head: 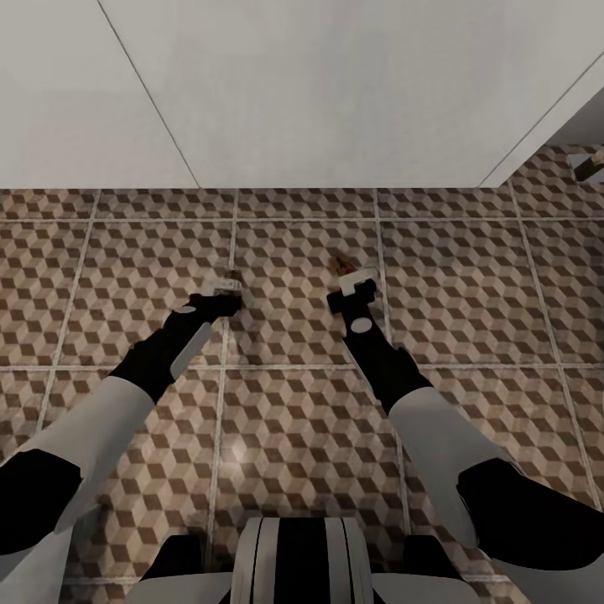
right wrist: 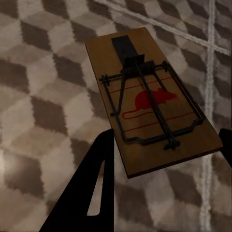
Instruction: Take the four mousetraps from the cabinet in the bathroom and place them on the bathroom floor. Make sure all four end up on the same floor surface, and ensure that at least two of them are either under or directly next to the same bathroom sink.
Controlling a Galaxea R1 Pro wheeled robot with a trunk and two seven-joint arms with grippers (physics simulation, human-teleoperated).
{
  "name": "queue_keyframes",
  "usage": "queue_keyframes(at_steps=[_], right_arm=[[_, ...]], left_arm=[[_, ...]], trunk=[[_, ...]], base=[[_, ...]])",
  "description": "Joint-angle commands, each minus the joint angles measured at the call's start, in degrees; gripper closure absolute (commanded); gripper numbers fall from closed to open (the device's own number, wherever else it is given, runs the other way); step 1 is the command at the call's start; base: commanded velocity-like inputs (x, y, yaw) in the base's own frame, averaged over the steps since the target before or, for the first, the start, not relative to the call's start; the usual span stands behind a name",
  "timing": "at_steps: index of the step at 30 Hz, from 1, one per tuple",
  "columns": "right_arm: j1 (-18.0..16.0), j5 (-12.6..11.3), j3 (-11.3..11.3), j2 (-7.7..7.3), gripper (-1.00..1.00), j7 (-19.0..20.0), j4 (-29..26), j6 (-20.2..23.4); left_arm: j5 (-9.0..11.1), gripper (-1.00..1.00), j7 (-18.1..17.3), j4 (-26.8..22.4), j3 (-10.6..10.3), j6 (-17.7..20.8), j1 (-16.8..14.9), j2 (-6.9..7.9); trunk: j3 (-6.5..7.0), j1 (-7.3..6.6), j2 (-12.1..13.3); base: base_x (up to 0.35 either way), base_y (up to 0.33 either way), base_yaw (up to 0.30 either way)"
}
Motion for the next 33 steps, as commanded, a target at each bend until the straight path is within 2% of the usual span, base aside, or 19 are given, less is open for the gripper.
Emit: queue_keyframes(at_steps=[1, 5, 11, 20, 25, 33], right_arm=[[-0.02, 0.49, 0.18, 0.00, 1.00, -0.32, -0.31, 0.47], [-0.01, 0.52, 0.30, 0.00, 1.00, -0.43, -1.89, 0.36], [-0.01, 0.54, 0.36, 0.00, 1.00, -0.55, -2.38, 0.36], [0.00, 0.55, 0.37, 0.00, 1.00, -1.89, -2.44, 0.37], [0.03, 0.45, 0.37, 0.00, 1.00, -2.36, -2.46, 0.39], [0.06, 0.43, 0.37, 0.00, 1.00, -2.47, -2.46, 0.60]], left_arm=[[0.59, 1.00, 0.62, -0.69, -0.37, 0.19, -0.03, 0.39], [0.56, 1.00, 0.67, -2.99, -0.43, 0.30, -0.03, 1.57], [0.56, 1.00, 0.69, -3.72, -0.49, 0.33, -0.03, 2.34], [0.56, 1.00, 0.93, -4.11, -0.53, 0.34, -0.03, 2.56], [0.31, 1.00, 1.02, -7.44, -0.53, 0.56, 0.12, 2.79], [0.26, 1.00, 1.03, -8.13, -0.53, 0.69, 0.14, 3.09]], trunk=[[-0.03, 0.00, -0.01], [-0.03, 0.00, -0.01], [-0.03, 0.00, -0.01], [-0.03, 0.00, -0.01], [-0.03, 0.00, -0.01], [-0.03, 0.00, -0.01]], base=[[0.000, 0.000, 0.000], [0.000, 0.000, 0.000], [0.000, 0.000, 0.000], [0.000, 0.000, 0.000], [0.000, 0.000, 0.000], [0.000, 0.000, 0.000]])
